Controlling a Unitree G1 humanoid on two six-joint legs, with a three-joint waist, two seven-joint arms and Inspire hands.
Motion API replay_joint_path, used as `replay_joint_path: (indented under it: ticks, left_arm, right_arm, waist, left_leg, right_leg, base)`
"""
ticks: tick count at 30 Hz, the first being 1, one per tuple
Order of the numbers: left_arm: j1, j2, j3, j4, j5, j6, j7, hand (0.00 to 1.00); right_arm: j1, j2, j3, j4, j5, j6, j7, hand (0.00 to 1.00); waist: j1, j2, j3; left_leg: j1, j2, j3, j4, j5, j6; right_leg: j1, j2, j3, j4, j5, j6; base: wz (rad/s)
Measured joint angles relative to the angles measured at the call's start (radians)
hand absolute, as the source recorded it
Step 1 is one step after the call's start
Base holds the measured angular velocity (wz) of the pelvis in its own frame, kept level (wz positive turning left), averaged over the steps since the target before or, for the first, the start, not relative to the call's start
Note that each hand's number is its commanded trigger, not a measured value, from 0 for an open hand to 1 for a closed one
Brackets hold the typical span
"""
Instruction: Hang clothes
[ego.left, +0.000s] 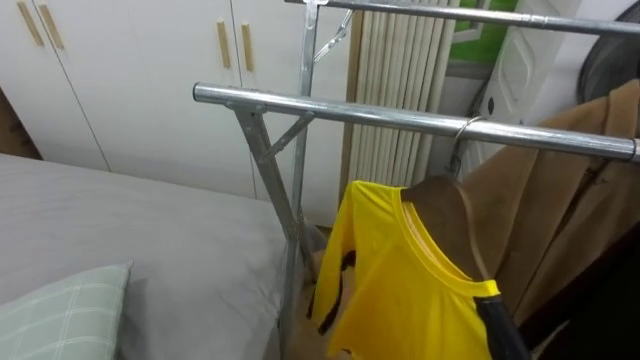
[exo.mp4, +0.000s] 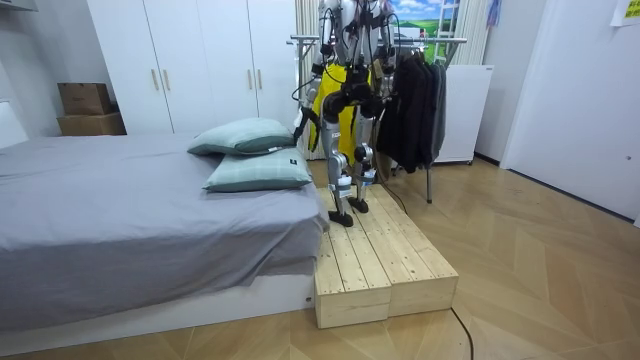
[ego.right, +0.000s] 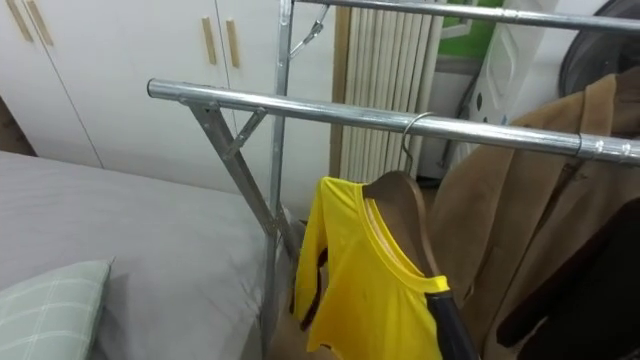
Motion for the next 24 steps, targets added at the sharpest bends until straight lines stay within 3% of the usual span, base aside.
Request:
replay_joint_path:
  ticks: [11, 18, 24]
  left_arm:
    - [0.002, 0.003, 0.002, 0.01, -0.032, 0.001, -0.043, 0.0]
    - [-0.005, 0.006, 0.001, 0.022, -0.054, 0.001, -0.043, 0.0]
    - [-0.004, 0.006, 0.001, 0.023, -0.071, 0.001, -0.043, 0.0]
  right_arm:
    - [0.02, 0.003, -0.031, 0.002, 0.023, 0.033, 0.012, 0.0]
    - [0.016, 0.002, -0.009, 0.0, 0.026, 0.041, 0.013, 0.0]
    - [0.016, 0.002, -0.009, 0.0, 0.025, 0.041, 0.013, 0.0]
  waist:
    - [0.001, 0.004, 0.0013]
    - [0.002, -0.002, 0.0027]
    - [0.004, -0.003, 0.0026]
  left_leg:
    - [0.011, 0.001, -0.004, 0.0, -0.002, -0.002]
    - [0.016, -0.002, -0.049, 0.001, -0.002, -0.002]
    - [0.016, -0.002, -0.052, 0.001, -0.002, -0.002]
  right_leg:
    - [0.003, 0.0, 0.003, 0.002, -0.017, -0.001]
    - [0.001, 0.004, 0.015, 0.019, -0.03, -0.005]
    - [0.002, 0.003, 0.013, 0.019, -0.03, -0.006]
  base:
    - [-0.02]
    - [0.0]
    - [0.01]
